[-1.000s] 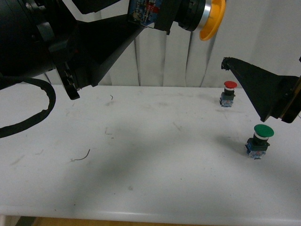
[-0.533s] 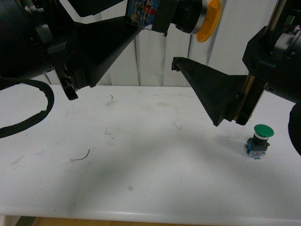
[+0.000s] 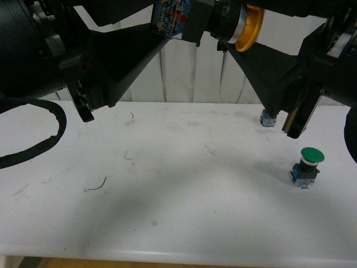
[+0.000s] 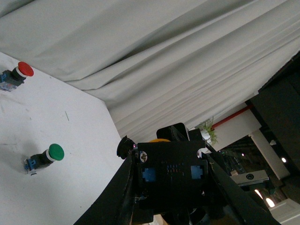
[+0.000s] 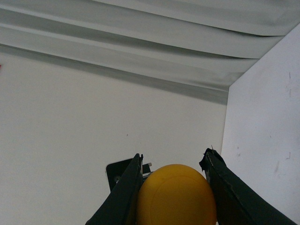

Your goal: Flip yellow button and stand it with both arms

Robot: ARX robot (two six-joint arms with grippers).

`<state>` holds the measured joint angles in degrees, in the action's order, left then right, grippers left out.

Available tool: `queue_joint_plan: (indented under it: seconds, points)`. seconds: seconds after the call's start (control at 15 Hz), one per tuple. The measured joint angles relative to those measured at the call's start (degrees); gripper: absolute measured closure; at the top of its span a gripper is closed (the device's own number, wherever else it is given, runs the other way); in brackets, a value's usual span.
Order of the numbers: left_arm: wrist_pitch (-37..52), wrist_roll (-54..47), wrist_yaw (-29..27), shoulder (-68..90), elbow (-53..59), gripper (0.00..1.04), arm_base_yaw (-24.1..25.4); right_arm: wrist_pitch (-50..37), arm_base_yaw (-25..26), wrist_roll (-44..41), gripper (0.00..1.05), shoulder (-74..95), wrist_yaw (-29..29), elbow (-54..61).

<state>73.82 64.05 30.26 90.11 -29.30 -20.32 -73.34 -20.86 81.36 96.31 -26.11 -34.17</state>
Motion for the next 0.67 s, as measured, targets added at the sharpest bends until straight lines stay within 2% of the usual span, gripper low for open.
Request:
queue_joint_plan:
  seconds: [0.33, 0.4, 0.67]
  points:
    - [-0.02, 0.00, 0.02, -0.02, 0.00, 0.70, 0.00, 0.02, 0.39, 0.11, 0.69, -0.02, 0.13, 0.00]
    - [-0.02, 0.04, 0.13, -0.02, 0.00, 0.63, 0.02, 0.02, 0.68, 0.11, 0.69, -0.02, -0.13, 0.00]
    - [-0.26, 0.44, 0.33, -1.16, 0.02, 0.18, 1.20, -0.15, 1.79, 0.24, 0.69, -0.04, 0.07, 0.00]
